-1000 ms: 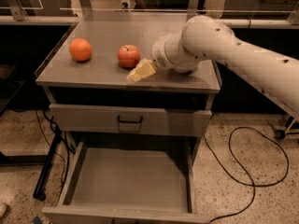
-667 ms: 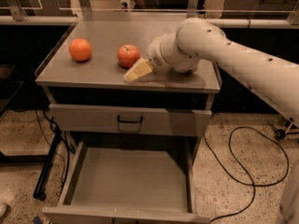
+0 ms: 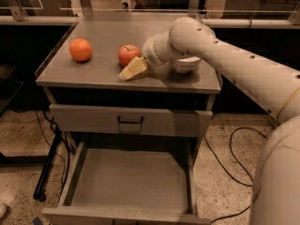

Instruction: Place apple into middle drawer

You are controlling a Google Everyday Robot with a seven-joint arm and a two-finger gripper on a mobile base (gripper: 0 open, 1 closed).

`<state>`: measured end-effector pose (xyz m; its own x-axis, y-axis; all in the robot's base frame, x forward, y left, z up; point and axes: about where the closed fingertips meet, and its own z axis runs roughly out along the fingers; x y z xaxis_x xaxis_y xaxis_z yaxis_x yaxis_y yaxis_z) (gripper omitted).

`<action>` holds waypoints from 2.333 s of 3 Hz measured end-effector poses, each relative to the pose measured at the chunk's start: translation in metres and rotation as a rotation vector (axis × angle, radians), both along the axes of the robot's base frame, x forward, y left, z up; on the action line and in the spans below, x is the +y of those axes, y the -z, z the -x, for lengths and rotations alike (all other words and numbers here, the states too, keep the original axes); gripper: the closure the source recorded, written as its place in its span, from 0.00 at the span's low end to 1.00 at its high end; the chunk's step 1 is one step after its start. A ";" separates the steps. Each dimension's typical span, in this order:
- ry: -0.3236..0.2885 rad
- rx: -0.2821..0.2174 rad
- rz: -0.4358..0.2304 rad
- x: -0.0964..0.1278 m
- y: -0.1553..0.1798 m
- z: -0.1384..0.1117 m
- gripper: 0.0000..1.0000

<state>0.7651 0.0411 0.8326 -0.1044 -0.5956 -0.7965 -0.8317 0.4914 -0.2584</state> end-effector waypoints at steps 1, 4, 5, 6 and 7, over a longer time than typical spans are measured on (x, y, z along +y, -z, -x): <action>0.000 0.000 0.000 0.000 0.000 0.000 0.32; 0.000 0.000 0.000 0.000 0.000 0.000 0.99; -0.002 -0.032 0.010 0.002 -0.018 0.007 1.00; 0.006 -0.080 0.033 0.001 -0.059 0.026 1.00; 0.004 -0.112 0.028 -0.003 -0.090 0.050 1.00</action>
Offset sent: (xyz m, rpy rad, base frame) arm 0.0000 0.0000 0.0000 0.0000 0.0000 0.0000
